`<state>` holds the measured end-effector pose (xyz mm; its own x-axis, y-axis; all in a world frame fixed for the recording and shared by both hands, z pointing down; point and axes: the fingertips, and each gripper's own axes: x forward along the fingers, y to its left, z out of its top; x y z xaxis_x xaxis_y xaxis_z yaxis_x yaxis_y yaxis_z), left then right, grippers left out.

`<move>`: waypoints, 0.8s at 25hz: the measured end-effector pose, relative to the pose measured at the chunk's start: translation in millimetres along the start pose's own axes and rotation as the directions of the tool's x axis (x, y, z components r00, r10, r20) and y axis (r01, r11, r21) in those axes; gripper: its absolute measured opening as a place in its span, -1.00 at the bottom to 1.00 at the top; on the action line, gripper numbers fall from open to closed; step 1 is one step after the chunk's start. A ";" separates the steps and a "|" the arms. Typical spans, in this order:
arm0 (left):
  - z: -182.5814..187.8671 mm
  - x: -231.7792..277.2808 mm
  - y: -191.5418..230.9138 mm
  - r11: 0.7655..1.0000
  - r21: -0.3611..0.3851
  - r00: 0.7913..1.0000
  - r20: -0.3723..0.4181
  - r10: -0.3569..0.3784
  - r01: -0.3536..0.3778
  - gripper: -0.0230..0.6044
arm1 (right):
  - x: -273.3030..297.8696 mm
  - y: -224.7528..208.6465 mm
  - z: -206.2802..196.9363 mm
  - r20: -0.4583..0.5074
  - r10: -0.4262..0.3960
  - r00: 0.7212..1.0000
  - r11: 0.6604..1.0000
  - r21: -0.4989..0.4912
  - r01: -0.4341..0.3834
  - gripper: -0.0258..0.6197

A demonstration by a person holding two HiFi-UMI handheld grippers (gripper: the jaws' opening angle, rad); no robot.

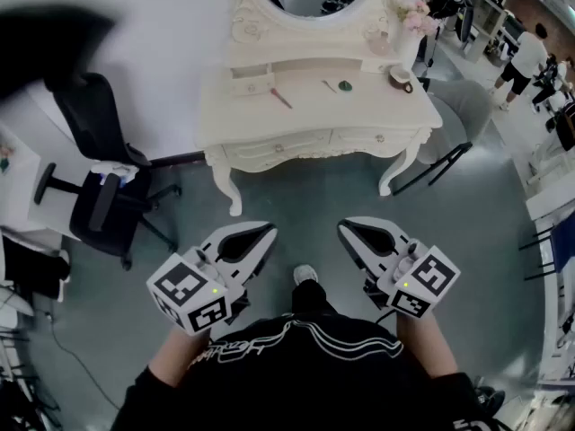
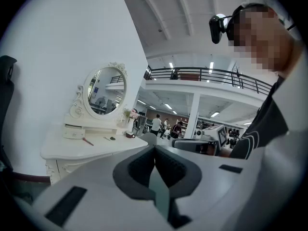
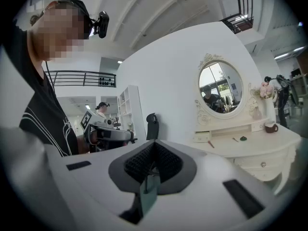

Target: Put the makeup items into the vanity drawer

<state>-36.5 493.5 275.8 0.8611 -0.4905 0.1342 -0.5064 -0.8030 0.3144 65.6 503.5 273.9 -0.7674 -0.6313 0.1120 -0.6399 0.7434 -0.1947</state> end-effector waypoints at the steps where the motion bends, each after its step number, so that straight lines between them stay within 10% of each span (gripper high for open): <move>1: -0.8 -0.2 -0.3 1.000 0.001 1.000 -0.001 0.000 0.000 -0.85 | -0.2 -0.6 -0.8 -0.004 -0.004 1.000 1.000 -0.002 0.004 -0.84; 13: 2.7 -13.1 0.5 1.000 0.014 1.000 0.008 0.021 -0.021 -0.85 | -6.1 -3.3 0.7 -0.013 -0.090 0.996 0.995 -0.054 0.090 -0.83; 20: 10.1 -19.7 3.3 0.999 0.021 0.999 0.015 0.031 -0.032 -0.85 | -8.4 -9.4 6.3 -0.012 -0.114 0.993 0.991 -0.075 0.113 -0.26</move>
<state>-55.6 497.1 264.7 0.8440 -0.5204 0.1298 -0.5342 -0.7940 0.2902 78.3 500.5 268.6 -0.6900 -0.7091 0.1452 -0.7234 0.6820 -0.1075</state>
